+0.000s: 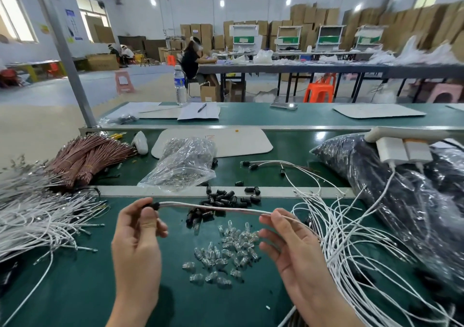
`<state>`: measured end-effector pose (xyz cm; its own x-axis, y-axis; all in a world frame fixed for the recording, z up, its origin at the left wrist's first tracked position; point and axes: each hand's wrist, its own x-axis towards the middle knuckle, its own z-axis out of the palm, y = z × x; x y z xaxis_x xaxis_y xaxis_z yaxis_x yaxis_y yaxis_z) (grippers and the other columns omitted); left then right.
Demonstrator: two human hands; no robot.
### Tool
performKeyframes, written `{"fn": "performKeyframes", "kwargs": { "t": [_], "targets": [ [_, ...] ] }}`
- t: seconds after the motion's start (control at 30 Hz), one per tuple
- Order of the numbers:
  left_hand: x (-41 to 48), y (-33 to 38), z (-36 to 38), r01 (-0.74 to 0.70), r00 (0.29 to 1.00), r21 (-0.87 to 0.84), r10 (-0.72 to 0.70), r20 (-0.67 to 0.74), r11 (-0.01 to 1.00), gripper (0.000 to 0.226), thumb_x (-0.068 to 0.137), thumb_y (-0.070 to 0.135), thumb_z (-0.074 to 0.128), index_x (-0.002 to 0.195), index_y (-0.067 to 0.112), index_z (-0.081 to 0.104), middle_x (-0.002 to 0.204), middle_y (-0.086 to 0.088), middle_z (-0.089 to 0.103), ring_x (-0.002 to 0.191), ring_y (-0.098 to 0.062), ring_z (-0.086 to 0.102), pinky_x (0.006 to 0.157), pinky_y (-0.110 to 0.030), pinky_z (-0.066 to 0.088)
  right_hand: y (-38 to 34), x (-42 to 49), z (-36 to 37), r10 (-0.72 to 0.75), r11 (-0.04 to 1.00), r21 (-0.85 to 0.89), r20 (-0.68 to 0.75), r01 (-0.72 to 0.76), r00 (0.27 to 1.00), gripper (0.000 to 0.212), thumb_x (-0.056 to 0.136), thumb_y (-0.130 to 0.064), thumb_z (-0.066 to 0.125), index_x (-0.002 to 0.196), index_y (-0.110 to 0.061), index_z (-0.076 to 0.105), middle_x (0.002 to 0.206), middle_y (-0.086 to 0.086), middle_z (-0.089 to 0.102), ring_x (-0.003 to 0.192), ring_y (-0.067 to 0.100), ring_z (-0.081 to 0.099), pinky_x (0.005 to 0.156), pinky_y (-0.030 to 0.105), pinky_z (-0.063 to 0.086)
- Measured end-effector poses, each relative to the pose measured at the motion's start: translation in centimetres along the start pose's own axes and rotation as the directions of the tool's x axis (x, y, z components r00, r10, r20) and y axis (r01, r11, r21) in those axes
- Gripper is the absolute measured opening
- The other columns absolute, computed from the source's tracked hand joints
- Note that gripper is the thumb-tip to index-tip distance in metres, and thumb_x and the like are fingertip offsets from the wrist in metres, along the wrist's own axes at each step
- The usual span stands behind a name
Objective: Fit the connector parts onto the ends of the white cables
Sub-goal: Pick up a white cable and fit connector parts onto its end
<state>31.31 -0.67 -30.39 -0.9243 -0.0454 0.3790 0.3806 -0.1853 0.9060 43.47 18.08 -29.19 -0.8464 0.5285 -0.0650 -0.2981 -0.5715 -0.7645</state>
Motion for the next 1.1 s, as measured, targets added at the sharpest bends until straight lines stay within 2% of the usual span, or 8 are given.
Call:
{"fn": "performKeyframes", "kwargs": {
  "t": [0.3,0.4,0.5,0.6,0.7,0.83,0.97,1.1],
  "targets": [
    [2.7,2.9,6.0,0.117,0.986,-0.052,-0.110,0.126,0.992,0.026,0.089,0.043,0.059,0.104,0.023,0.065,0.078,0.010,0.070,0.064,-0.003,0.064,0.058,-0.023,0.056,-9.1,4.8,0.8,-0.313,0.901,-0.294,0.070,0.320,0.947,0.030,0.084,-0.037,0.074,0.105,-0.017,0.075,0.105,0.012,0.076,0.084,0.018,0.075,0.068,0.024,0.059],
    [6.6,3.3,12.4,0.215,0.941,0.025,-0.214,0.264,0.976,0.030,0.099,0.024,0.060,0.126,0.012,0.055,0.093,0.002,0.070,0.075,-0.007,0.068,0.065,-0.022,0.059,-13.9,10.5,0.3,-0.177,0.961,-0.224,-0.056,0.160,0.983,0.044,0.088,-0.022,0.070,0.124,0.002,0.058,0.108,0.026,0.069,0.094,0.026,0.074,0.075,0.027,0.060],
    [7.6,2.5,15.7,0.357,0.817,0.241,-0.427,0.387,0.902,0.060,0.100,0.022,0.060,0.151,0.011,0.030,0.101,-0.005,0.061,0.085,-0.017,0.068,0.078,-0.031,0.061,-13.9,11.7,-2.1,0.125,0.953,-0.255,-0.164,-0.164,0.979,0.043,0.094,-0.018,0.066,0.133,-0.003,0.053,0.119,0.034,0.061,0.106,0.034,0.069,0.078,0.031,0.062],
    [5.7,1.0,14.0,0.220,0.781,0.436,-0.425,0.458,0.873,0.058,0.102,0.031,0.056,0.152,0.017,0.030,0.113,-0.003,0.064,0.086,-0.012,0.069,0.060,-0.015,0.055,-11.1,9.5,-4.8,0.099,0.924,-0.343,-0.219,-0.172,0.971,0.036,0.100,-0.013,0.059,0.130,0.005,0.054,0.104,0.025,0.073,0.093,0.029,0.074,0.072,0.029,0.063],
    [3.6,0.7,11.5,0.070,0.736,0.539,-0.409,0.540,0.839,0.033,0.102,0.031,0.054,0.133,0.020,0.049,0.104,0.001,0.069,0.087,-0.014,0.069,0.070,-0.029,0.060,-9.2,7.3,-6.4,-0.007,0.921,-0.383,-0.206,-0.073,0.979,0.025,0.103,-0.011,0.052,0.123,0.004,0.058,0.100,0.018,0.076,0.085,0.026,0.075,0.073,0.030,0.063],
    [-0.8,2.2,10.2,-0.295,0.577,0.668,-0.431,0.694,0.683,0.020,0.101,0.038,0.050,0.104,0.025,0.065,0.092,0.009,0.071,0.073,-0.003,0.063,0.061,-0.016,0.049,-8.2,5.4,-6.5,-0.094,0.908,-0.419,-0.231,-0.012,0.968,0.019,0.104,-0.009,0.048,0.119,-0.007,0.060,0.100,0.014,0.077,0.081,0.021,0.071,0.067,0.027,0.062],
    [-5.5,3.5,11.5,-0.534,0.402,0.686,-0.566,0.720,0.494,0.039,0.102,0.047,0.049,0.104,0.012,0.066,0.099,-0.007,0.071,0.086,-0.023,0.068,0.080,-0.033,0.057,-7.9,4.3,-5.6,-0.165,0.884,-0.464,-0.214,0.048,0.963,0.016,0.104,-0.012,0.050,0.115,-0.013,0.062,0.088,0.003,0.078,0.074,0.015,0.071,0.063,0.025,0.059],
    [-7.8,3.7,13.3,-0.574,0.434,0.708,-0.581,0.689,0.411,0.039,0.102,0.038,0.053,0.080,0.006,0.051,0.083,-0.012,0.060,0.076,-0.032,0.057,0.068,-0.034,0.045,-7.2,3.1,-4.8,-0.209,0.874,-0.481,-0.227,0.077,0.951,0.018,0.104,-0.010,0.047,0.113,-0.016,0.062,0.085,-0.001,0.077,0.071,0.014,0.069,0.065,0.026,0.056]
  ]
}}
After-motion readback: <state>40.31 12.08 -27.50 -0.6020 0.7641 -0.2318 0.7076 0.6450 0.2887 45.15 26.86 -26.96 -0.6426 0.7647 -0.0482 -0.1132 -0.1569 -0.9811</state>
